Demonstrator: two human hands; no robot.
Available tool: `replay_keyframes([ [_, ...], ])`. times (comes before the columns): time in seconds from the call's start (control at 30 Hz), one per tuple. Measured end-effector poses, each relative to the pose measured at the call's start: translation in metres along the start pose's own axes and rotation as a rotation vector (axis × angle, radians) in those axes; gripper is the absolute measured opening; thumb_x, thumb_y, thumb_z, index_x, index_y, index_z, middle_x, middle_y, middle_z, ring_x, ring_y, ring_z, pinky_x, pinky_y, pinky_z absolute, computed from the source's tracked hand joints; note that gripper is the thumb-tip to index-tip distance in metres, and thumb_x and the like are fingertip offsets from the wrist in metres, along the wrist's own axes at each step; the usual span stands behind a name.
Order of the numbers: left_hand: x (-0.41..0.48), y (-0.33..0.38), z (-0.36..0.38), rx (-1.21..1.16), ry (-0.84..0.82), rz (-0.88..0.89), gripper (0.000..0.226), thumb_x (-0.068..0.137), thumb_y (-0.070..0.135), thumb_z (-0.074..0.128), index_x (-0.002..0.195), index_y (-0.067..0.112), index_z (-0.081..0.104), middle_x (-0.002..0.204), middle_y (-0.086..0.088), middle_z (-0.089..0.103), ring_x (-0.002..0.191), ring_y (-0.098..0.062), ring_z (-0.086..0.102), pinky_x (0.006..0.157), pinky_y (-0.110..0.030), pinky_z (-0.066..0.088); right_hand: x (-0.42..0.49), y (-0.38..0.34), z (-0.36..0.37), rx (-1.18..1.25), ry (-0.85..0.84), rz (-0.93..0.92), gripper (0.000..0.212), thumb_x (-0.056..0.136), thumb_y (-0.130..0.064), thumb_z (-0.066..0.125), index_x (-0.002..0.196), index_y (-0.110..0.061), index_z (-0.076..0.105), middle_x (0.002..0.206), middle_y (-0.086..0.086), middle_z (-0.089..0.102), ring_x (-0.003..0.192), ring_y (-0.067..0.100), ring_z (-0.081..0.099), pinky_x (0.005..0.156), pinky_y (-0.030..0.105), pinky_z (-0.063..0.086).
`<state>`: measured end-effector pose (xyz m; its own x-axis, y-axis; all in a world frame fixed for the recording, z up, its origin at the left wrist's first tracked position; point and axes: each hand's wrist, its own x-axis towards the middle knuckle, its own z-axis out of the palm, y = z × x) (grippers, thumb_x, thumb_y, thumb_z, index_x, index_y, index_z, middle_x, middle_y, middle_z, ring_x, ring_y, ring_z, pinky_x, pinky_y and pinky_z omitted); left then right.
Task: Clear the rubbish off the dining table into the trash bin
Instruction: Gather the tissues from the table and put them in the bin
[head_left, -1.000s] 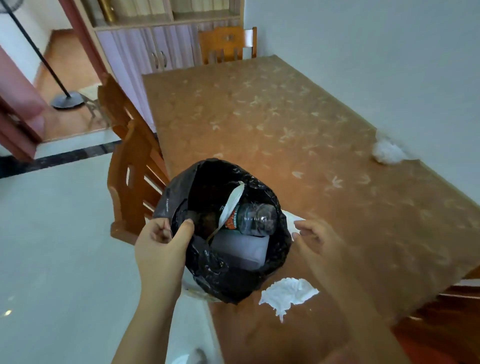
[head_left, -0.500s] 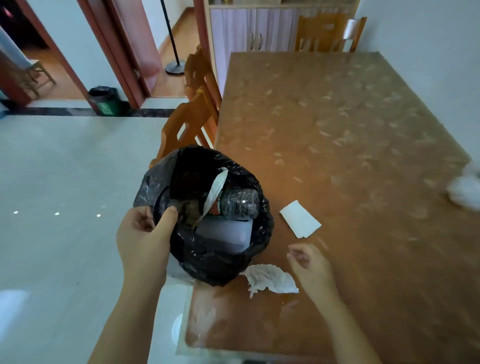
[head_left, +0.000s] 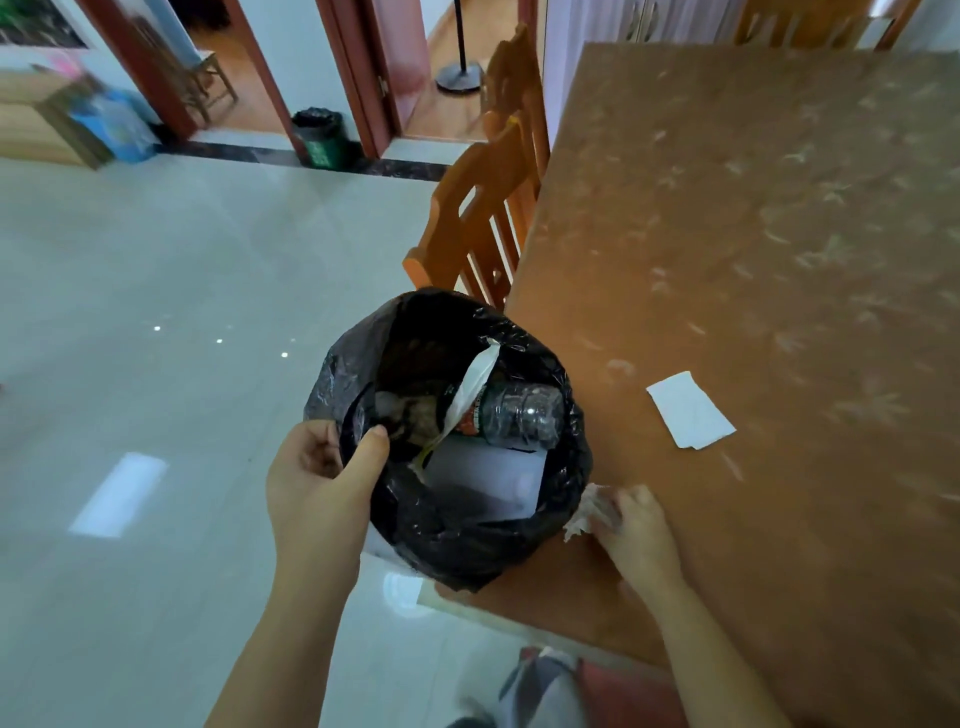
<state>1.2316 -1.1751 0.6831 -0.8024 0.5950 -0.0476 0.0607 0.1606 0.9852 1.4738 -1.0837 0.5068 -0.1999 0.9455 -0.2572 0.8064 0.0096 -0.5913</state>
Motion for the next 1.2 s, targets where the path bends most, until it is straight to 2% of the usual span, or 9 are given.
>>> replay_keyframes([
  [0.3, -0.008, 0.002, -0.023, -0.063, 0.036, -0.018, 0.034, 0.053, 0.041, 0.068, 0.063, 0.018, 0.044, 0.071, -0.011, 0.043, 0.066, -0.026, 0.041, 0.062, -0.042, 0.036, -0.009, 0.001, 0.006, 0.027, 0.053, 0.015, 0.017, 0.079, -0.01, 0.063, 0.096, -0.007, 0.064, 0.095, 0.013, 0.052, 0.087, 0.031, 0.052, 0.067, 0.036, 0.044],
  [0.47, -0.009, 0.007, -0.027, -0.071, 0.023, 0.007, 0.034, 0.053, 0.041, 0.068, 0.063, 0.018, 0.045, 0.07, -0.01, 0.041, 0.065, -0.026, 0.041, 0.062, -0.042, 0.037, -0.019, 0.004, 0.002, 0.096, 0.053, 0.065, 0.009, 0.08, -0.005, 0.059, 0.088, -0.004, 0.063, 0.092, 0.015, 0.054, 0.08, 0.029, 0.054, 0.07, 0.038, 0.046],
  [0.63, -0.009, 0.012, -0.025, -0.11, -0.013, 0.03, 0.043, 0.06, 0.031, 0.069, 0.075, -0.002, 0.046, 0.072, -0.011, 0.043, 0.066, -0.026, 0.041, 0.063, -0.042, 0.037, -0.027, 0.0, -0.023, 0.196, 0.205, 0.08, 0.007, 0.076, 0.0, 0.061, 0.08, -0.006, 0.064, 0.083, 0.012, 0.057, 0.068, 0.02, 0.051, 0.06, 0.028, 0.036],
  [0.73, -0.011, 0.017, -0.023, -0.15, -0.039, 0.03, 0.036, 0.061, 0.028, 0.068, 0.075, 0.001, 0.047, 0.073, -0.011, 0.042, 0.067, -0.025, 0.039, 0.062, -0.038, 0.034, -0.028, -0.012, -0.048, 0.303, 0.299, 0.083, 0.011, 0.077, -0.004, 0.063, 0.076, -0.015, 0.061, 0.082, 0.008, 0.056, 0.067, 0.02, 0.052, 0.054, 0.023, 0.038],
  [0.83, -0.014, 0.02, -0.02, -0.185, -0.086, 0.032, 0.043, 0.062, 0.027, 0.068, 0.078, -0.006, 0.046, 0.075, -0.013, 0.044, 0.068, -0.025, 0.041, 0.064, -0.039, 0.035, -0.031, -0.035, -0.077, 0.395, 0.415, 0.02, 0.021, 0.076, -0.005, 0.064, 0.071, -0.023, 0.056, 0.079, 0.009, 0.059, 0.064, 0.017, 0.052, 0.053, 0.013, 0.04],
  [0.93, -0.019, 0.021, -0.018, -0.203, -0.114, 0.038, 0.044, 0.062, 0.027, 0.067, 0.078, -0.007, 0.045, 0.074, -0.013, 0.042, 0.068, -0.025, 0.039, 0.064, -0.039, 0.034, -0.046, -0.065, -0.108, 0.477, 0.495, -0.048, 0.027, 0.076, -0.008, 0.065, 0.067, -0.031, 0.053, 0.07, 0.001, 0.059, 0.059, 0.01, 0.053, 0.045, 0.006, 0.039],
  [1.07, -0.031, 0.018, -0.018, -0.228, -0.145, 0.048, 0.044, 0.062, 0.028, 0.067, 0.077, -0.007, 0.044, 0.073, -0.013, 0.042, 0.067, -0.025, 0.039, 0.062, -0.039, 0.033, -0.077, -0.106, -0.141, 0.489, 0.546, -0.164, 0.027, 0.075, -0.011, 0.068, 0.068, -0.034, 0.054, 0.069, -0.009, 0.059, 0.063, 0.007, 0.054, 0.048, 0.005, 0.04],
  [1.2, -0.045, 0.01, -0.025, -0.247, -0.17, 0.049, 0.042, 0.062, 0.029, 0.068, 0.073, -0.003, 0.042, 0.071, -0.012, 0.042, 0.066, -0.025, 0.04, 0.062, -0.039, 0.035, -0.11, -0.135, -0.148, 0.438, 0.482, -0.252, 0.023, 0.075, -0.015, 0.068, 0.07, -0.035, 0.057, 0.068, -0.01, 0.06, 0.058, -0.001, 0.05, 0.051, 0.006, 0.039],
])
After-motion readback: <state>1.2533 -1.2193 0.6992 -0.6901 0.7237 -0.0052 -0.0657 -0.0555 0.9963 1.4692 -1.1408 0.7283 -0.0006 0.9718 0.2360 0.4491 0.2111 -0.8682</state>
